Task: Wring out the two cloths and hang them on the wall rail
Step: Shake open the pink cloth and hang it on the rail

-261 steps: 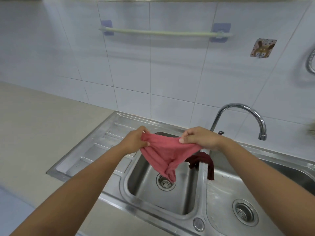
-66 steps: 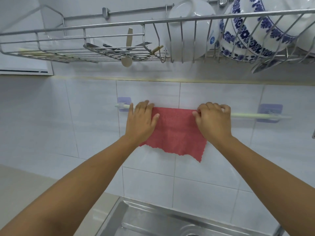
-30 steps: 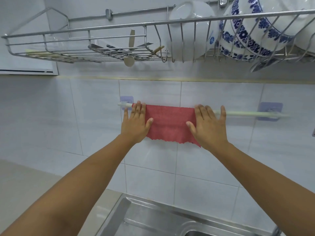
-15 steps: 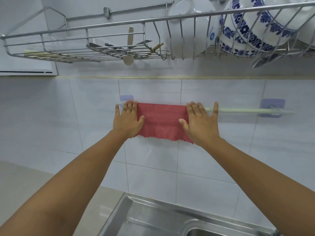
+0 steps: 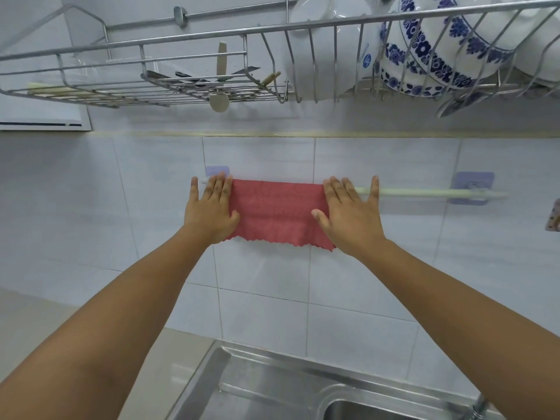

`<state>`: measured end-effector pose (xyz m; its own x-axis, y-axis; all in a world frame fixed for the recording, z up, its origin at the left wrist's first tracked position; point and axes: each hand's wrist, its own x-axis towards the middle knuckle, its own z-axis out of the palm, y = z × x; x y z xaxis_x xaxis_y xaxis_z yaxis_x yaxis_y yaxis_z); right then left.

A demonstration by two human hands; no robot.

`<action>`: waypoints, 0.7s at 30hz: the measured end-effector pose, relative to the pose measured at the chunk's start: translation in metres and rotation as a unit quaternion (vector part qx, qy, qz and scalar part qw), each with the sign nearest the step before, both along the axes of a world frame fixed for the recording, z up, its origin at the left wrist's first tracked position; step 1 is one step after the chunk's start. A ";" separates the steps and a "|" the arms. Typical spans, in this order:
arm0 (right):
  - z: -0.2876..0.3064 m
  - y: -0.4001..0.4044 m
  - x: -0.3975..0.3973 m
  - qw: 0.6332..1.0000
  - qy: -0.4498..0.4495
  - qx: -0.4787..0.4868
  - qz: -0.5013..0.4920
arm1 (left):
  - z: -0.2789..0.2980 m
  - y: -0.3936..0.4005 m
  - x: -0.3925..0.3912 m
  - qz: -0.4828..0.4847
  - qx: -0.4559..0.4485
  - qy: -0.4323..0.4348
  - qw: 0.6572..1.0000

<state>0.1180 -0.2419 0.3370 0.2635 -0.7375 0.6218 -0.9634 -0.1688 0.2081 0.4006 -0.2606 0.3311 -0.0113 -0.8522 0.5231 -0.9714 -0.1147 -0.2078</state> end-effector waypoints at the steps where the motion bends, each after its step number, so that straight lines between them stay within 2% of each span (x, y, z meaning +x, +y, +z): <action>1: -0.001 0.001 -0.001 1.000 0.003 0.004 0.002 | -0.001 0.000 0.001 0.001 0.005 -0.003 1.000; 6: 0.001 0.000 -0.008 0.999 0.012 0.031 0.022 | 0.003 0.001 -0.005 0.000 0.032 0.031 0.999; 12: -0.015 0.021 -0.012 0.998 -0.020 0.050 0.039 | -0.004 0.021 -0.027 -0.027 0.031 0.089 0.995; 16: -0.048 0.045 -0.028 0.993 -0.008 0.112 0.037 | -0.038 0.051 -0.047 -0.026 0.085 0.066 0.994; 21: -0.102 0.090 -0.053 0.971 -0.027 0.237 0.011 | -0.104 0.094 -0.084 -0.029 0.172 0.095 0.980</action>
